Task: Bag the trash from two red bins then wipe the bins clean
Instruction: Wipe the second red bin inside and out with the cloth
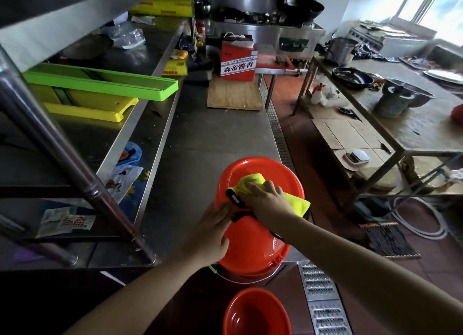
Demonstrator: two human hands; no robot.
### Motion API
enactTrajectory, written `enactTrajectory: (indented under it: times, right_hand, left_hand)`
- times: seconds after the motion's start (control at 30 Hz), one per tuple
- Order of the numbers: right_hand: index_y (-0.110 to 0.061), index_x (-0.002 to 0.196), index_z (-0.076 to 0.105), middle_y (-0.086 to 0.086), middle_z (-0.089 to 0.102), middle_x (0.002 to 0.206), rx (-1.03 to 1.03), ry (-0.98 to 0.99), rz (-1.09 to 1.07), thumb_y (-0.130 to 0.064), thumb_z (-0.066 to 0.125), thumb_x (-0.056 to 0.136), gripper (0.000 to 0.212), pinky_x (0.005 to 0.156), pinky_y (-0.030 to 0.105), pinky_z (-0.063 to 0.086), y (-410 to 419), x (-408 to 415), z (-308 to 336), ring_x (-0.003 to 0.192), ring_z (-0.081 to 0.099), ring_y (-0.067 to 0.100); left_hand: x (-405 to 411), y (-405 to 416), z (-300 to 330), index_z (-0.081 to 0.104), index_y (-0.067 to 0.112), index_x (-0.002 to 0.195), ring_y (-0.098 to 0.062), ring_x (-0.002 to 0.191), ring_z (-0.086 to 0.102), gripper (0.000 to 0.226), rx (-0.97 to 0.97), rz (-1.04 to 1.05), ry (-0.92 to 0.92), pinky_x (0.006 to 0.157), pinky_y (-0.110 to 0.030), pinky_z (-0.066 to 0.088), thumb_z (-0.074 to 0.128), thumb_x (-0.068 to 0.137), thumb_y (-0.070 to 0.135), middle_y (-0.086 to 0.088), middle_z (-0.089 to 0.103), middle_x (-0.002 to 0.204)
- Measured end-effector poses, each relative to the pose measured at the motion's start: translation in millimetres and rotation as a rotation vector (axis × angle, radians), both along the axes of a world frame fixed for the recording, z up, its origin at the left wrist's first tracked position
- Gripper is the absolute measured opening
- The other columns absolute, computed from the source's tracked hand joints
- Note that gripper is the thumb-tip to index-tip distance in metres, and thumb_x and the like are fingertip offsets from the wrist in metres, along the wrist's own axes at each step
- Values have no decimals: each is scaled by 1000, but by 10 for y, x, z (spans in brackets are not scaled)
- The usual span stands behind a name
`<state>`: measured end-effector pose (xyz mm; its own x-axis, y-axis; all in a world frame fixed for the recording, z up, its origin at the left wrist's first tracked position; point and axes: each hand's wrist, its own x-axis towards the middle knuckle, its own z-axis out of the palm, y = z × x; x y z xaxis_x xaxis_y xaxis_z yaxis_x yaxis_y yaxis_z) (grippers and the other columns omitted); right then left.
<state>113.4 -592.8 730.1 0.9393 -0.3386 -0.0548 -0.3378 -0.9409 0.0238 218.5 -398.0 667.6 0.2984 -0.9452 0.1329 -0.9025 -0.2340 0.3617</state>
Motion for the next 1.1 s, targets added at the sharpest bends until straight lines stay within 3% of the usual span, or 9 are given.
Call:
enactTrajectory:
  times: [0.1, 0.23, 0.37, 0.53, 0.77, 0.93, 1.1]
  right_hand:
    - [-52, 147, 36, -7, 27, 160, 12, 8, -75, -46, 36, 105, 43, 105, 52, 33, -99, 386, 49, 133, 29, 38]
    - [-52, 146, 39, -6, 28, 160, 30, 42, -119, -41, 32, 106, 42, 107, 53, 31, -186, 623, 113, 134, 27, 39]
    - [-55, 142, 42, -8, 31, 158, 70, 18, -55, -43, 36, 104, 40, 104, 51, 35, -48, 160, 49, 131, 29, 34]
    - [-54, 139, 46, -11, 37, 155, 77, 4, -27, -44, 51, 100, 40, 98, 51, 43, 89, -473, -20, 128, 35, 34]
    - [-52, 142, 44, -6, 31, 158, 106, 17, -171, -41, 38, 105, 39, 105, 54, 33, -213, 211, 53, 134, 28, 37]
    - [-49, 138, 52, -5, 36, 154, 59, 19, -260, -41, 36, 104, 38, 106, 49, 30, -554, 619, 148, 133, 30, 38]
    - [-50, 137, 51, -4, 46, 144, -10, 17, -330, -40, 35, 105, 38, 101, 44, 32, -796, 252, 92, 126, 36, 34]
  left_hand:
    - [24, -1, -21, -5, 32, 156, -9, 148, -9, 79, 15, -12, -25, 122, -38, 8, 44, 93, 33, 11, -10, 162]
    - [80, -19, -42, 6, 24, 157, -11, 150, 0, 75, 5, -27, -82, 122, -39, 8, 43, 92, 29, 6, -1, 164]
    - [80, -15, -32, 0, 30, 156, -13, 150, 2, 76, 39, 6, -81, 122, -37, 7, 41, 93, 31, 10, -3, 162]
    - [-12, 41, 38, 12, 23, 157, -8, 149, 7, 79, -94, -26, -37, 121, -35, 7, 47, 87, 21, 6, 16, 162]
    - [-44, 12, -39, -5, 35, 155, -18, 150, -4, 76, 61, 50, 29, 122, -40, 13, 41, 95, 33, 14, -13, 162]
    - [-61, -26, 30, 23, 15, 155, -15, 149, 15, 75, -67, 27, -41, 122, -36, 13, 49, 85, 22, 2, 9, 164]
    - [-114, -46, 31, 24, 14, 154, -19, 148, 20, 81, -63, 67, -92, 119, -40, 14, 64, 84, 18, -1, 15, 163]
